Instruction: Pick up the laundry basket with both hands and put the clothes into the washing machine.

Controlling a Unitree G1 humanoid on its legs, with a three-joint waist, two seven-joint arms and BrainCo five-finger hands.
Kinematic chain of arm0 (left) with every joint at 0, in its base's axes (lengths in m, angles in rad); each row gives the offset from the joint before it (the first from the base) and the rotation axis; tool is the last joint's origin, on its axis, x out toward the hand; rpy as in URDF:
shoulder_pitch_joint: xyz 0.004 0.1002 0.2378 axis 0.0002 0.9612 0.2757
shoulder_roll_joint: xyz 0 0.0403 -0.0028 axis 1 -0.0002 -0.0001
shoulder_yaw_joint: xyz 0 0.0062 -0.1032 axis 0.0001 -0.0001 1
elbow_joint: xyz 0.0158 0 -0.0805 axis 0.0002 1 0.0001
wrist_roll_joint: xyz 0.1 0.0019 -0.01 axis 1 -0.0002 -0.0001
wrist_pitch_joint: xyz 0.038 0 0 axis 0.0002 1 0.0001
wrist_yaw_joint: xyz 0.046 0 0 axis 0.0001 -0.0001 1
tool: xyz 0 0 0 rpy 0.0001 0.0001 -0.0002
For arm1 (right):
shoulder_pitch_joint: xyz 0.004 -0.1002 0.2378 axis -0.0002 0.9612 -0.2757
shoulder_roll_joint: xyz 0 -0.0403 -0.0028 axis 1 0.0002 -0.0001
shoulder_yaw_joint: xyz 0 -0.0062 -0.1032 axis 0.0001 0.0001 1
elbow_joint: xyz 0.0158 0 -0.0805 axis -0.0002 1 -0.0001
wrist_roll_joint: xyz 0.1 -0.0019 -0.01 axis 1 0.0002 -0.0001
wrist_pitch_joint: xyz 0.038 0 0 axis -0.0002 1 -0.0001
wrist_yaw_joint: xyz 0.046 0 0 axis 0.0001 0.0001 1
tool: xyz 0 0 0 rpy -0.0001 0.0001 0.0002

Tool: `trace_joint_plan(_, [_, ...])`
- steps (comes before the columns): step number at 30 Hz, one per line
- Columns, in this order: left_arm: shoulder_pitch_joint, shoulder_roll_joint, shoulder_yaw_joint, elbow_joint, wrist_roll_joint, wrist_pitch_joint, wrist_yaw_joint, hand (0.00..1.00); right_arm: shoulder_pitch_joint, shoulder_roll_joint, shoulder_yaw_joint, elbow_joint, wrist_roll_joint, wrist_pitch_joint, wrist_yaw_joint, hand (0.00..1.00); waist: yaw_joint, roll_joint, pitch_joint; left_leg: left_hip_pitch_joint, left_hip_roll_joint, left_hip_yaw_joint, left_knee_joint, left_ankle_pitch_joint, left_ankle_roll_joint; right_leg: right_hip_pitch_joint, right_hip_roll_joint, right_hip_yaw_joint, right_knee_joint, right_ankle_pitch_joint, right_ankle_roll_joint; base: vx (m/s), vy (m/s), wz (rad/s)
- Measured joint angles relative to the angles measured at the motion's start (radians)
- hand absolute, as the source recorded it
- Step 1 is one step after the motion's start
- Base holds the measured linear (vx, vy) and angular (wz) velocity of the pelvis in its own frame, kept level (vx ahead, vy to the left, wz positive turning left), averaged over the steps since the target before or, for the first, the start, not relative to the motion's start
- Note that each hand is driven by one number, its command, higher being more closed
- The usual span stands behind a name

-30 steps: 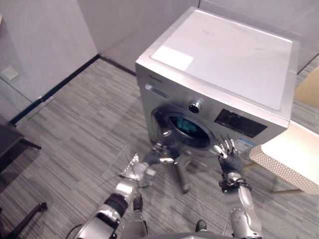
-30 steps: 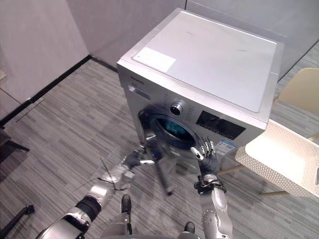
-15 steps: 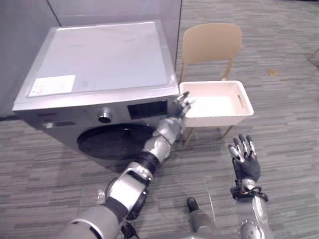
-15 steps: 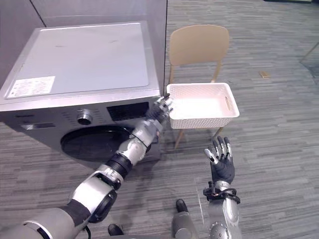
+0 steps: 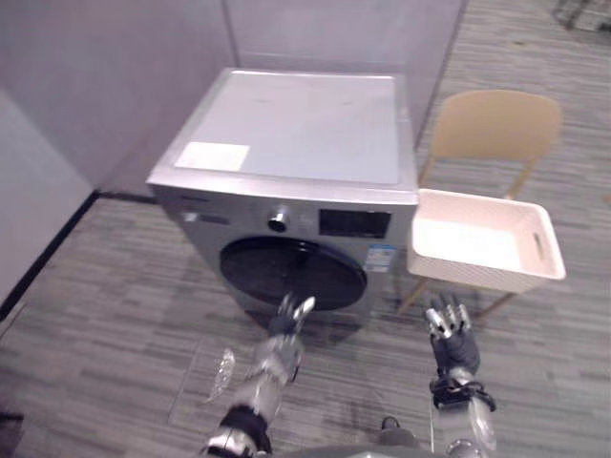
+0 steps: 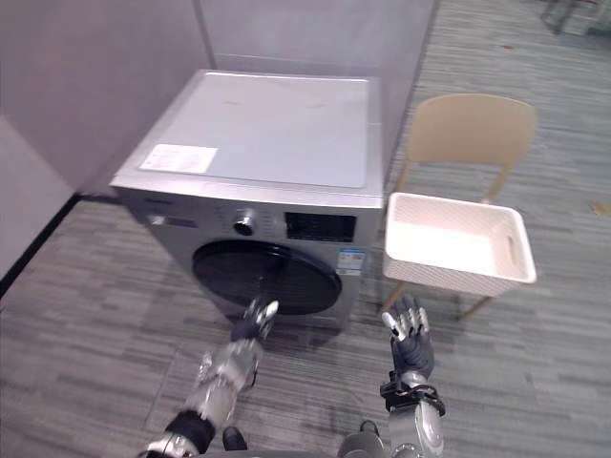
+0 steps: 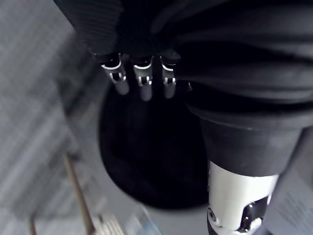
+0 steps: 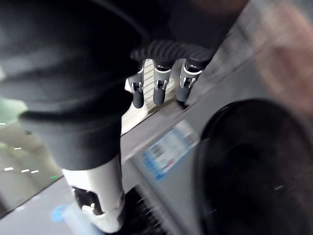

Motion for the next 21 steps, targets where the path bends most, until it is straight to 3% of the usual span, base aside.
trace_joint_plan(3, [0.103, 0.06, 0.177, 0.157, 0.17, 0.004, 0.006, 0.0, -0.069, -0.017, -0.116, 0.378, -0.044, 0.008, -0.003, 0.0, 0.023, -0.006, -0.01, -0.009, -0.01, -0.062, -0.001, 0.002, -0.003, 0.058, -0.002, -0.057, -0.048, 0.005, -0.007, 0.06, 0.005, 0.5])
trace_joint_plan(5, [0.118, 0.107, 0.29, 0.214, 0.217, 0.002, 0.009, 0.0, -0.094, -0.04, -0.176, 0.582, -0.064, 0.012, -0.004, 0.0, 0.054, -0.011, -0.015, 0.001, -0.012, -0.086, -0.001, 0.002, -0.003, 0.086, 0.0, -0.073, -0.069, 0.009, -0.011, 0.05, -0.014, 0.3])
trace_joint_plan(7, [0.155, 0.135, 0.391, 0.26, 0.225, 0.01, 0.022, 0.0, -0.124, -0.073, -0.226, 0.761, -0.098, 0.024, -0.003, 0.0, 0.056, -0.015, -0.024, 0.003, -0.018, -0.115, -0.001, 0.002, -0.003, 0.112, 0.0, -0.102, -0.089, 0.01, -0.013, 0.05, -0.018, 0.31])
trace_joint_plan(10, [0.184, 0.145, 0.444, 0.295, 0.245, 0.025, 0.021, 0.0, -0.148, -0.113, -0.307, 0.948, -0.164, 0.047, -0.001, 0.0, 0.064, -0.025, -0.022, 0.003, -0.024, -0.152, 0.001, 0.002, -0.003, 0.143, 0.0, -0.137, -0.099, 0.006, -0.02, 0.03, -0.014, 0.34])
trace_joint_plan(15, [0.182, 0.121, 0.488, 0.297, 0.236, 0.035, 0.013, 0.0, -0.202, -0.116, -0.473, 1.029, -0.208, 0.086, 0.0, 0.0, 0.085, -0.057, -0.014, -0.008, -0.059, -0.199, 0.022, -0.013, 0.009, 0.155, -0.029, -0.166, -0.089, -0.01, -0.031, -0.01, 0.02, 0.23])
trace_joint_plan(16, [0.172, 0.122, 0.489, 0.294, 0.222, 0.035, 0.003, 0.0, -0.226, -0.116, -0.489, 1.028, -0.241, 0.092, 0.001, 0.0, 0.084, -0.077, -0.003, -0.037, -0.079, -0.204, 0.083, -0.045, 0.023, 0.149, -0.057, -0.171, -0.071, -0.017, -0.025, -0.04, 0.086, 0.12])
trace_joint_plan(17, [0.166, 0.124, 0.488, 0.29, 0.212, 0.035, 0.001, 0.0, -0.237, -0.116, -0.493, 1.028, -0.252, 0.094, 0.001, 0.0, 0.084, -0.078, 0.0, -0.06, -0.09, -0.208, 0.131, -0.067, 0.032, 0.144, -0.072, -0.175, -0.058, -0.023, -0.027, -0.04, 0.138, 0.26])
trace_joint_plan(19, [0.149, 0.118, 0.479, 0.273, 0.185, 0.035, 0.0, 0.0, -0.26, -0.12, -0.512, 1.024, -0.275, 0.095, 0.001, 0.0, 0.084, -0.076, 0.013, -0.165, -0.124, -0.237, 0.351, -0.174, 0.068, 0.14, -0.122, -0.199, -0.015, -0.047, -0.042, -0.02, 0.194, 0.4])
trace_joint_plan(20, [0.149, 0.101, 0.451, 0.236, 0.171, 0.034, -0.001, 0.0, -0.264, -0.138, -0.535, 1.023, -0.282, 0.096, -0.001, 0.0, 0.087, -0.048, 0.01, -0.247, -0.143, -0.266, 0.526, -0.259, 0.091, 0.155, -0.136, -0.22, 0.033, -0.061, -0.054, 0.05, 0.349, 0.8])
trace_joint_plan(21, [0.149, 0.081, 0.413, 0.205, 0.166, 0.029, -0.001, 0.0, -0.254, -0.148, -0.537, 1.007, -0.287, 0.099, -0.002, 0.0, 0.081, -0.016, 0.019, -0.27, -0.171, -0.309, 0.6, -0.327, 0.108, 0.157, -0.154, -0.224, 0.146, -0.054, -0.082, 0.07, 0.377, 1.05])
